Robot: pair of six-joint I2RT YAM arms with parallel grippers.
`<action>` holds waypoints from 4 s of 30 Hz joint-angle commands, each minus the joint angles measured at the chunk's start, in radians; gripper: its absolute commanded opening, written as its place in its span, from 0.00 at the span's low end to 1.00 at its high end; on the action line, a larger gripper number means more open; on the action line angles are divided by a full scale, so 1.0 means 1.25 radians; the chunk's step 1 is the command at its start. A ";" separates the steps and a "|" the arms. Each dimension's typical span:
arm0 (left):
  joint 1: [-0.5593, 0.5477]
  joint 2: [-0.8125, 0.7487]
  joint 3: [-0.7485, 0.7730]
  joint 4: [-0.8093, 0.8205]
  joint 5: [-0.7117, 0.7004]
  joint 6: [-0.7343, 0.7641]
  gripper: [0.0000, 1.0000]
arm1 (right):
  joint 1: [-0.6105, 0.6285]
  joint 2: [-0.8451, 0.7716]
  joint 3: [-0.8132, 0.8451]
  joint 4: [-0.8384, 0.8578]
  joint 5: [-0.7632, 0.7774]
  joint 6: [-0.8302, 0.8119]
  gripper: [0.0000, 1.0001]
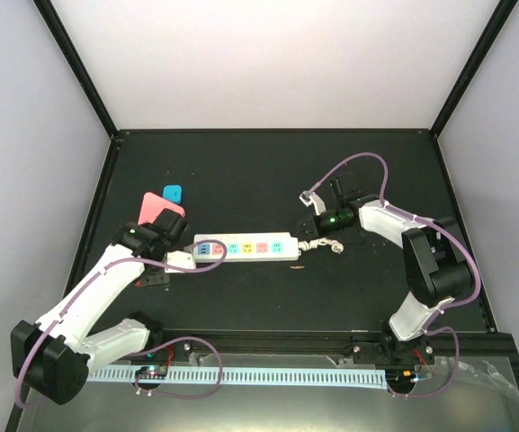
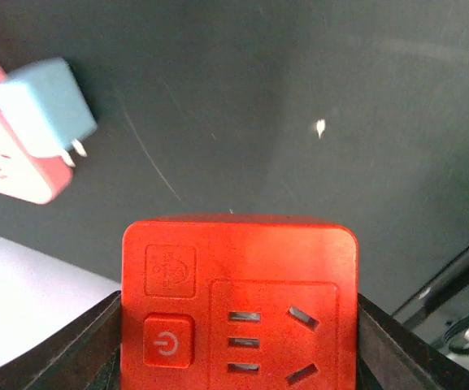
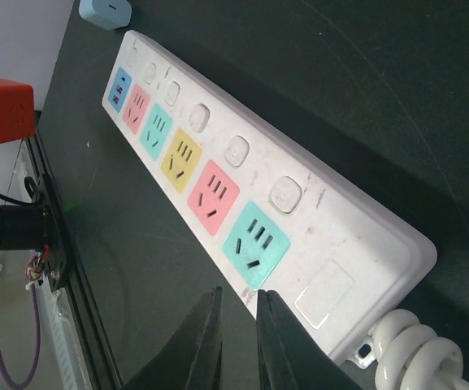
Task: Pull the plug off the socket
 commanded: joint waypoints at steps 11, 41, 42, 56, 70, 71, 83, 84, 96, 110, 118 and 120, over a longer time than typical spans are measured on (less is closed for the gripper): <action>0.027 0.060 -0.152 0.135 -0.238 0.102 0.25 | -0.009 -0.014 0.004 -0.014 0.000 -0.019 0.16; 0.055 0.225 -0.112 0.302 -0.113 0.089 0.71 | -0.019 0.005 0.004 -0.012 -0.013 -0.019 0.17; 0.055 0.223 -0.104 0.296 -0.106 0.083 0.73 | -0.019 0.005 0.004 -0.011 -0.013 -0.019 0.17; 0.055 0.202 0.049 0.182 0.092 -0.004 0.89 | -0.019 -0.028 0.006 -0.011 -0.010 -0.039 0.21; 0.059 0.112 0.221 0.144 0.402 -0.176 0.99 | 0.011 -0.109 0.093 -0.137 -0.002 -0.312 1.00; 0.061 0.100 0.223 0.152 0.420 -0.196 0.99 | 0.020 -0.110 0.099 -0.142 0.014 -0.323 1.00; 0.130 -0.048 0.191 0.180 0.566 -0.286 0.99 | 0.235 -0.061 0.150 -0.108 0.326 -0.427 1.00; 0.139 -0.059 0.189 0.180 0.578 -0.289 0.99 | 0.247 -0.045 0.161 -0.107 0.346 -0.438 1.00; 0.182 -0.115 0.143 0.213 0.629 -0.310 0.99 | 0.316 0.127 0.290 -0.152 0.458 -0.521 1.00; 0.188 -0.126 0.132 0.227 0.658 -0.319 0.99 | 0.333 0.276 0.400 -0.248 0.446 -0.615 1.00; 0.192 -0.130 0.129 0.229 0.663 -0.321 0.99 | 0.341 0.290 0.399 -0.258 0.477 -0.633 0.95; 0.192 -0.133 0.124 0.233 0.665 -0.322 0.99 | 0.341 0.288 0.396 -0.266 0.486 -0.635 0.90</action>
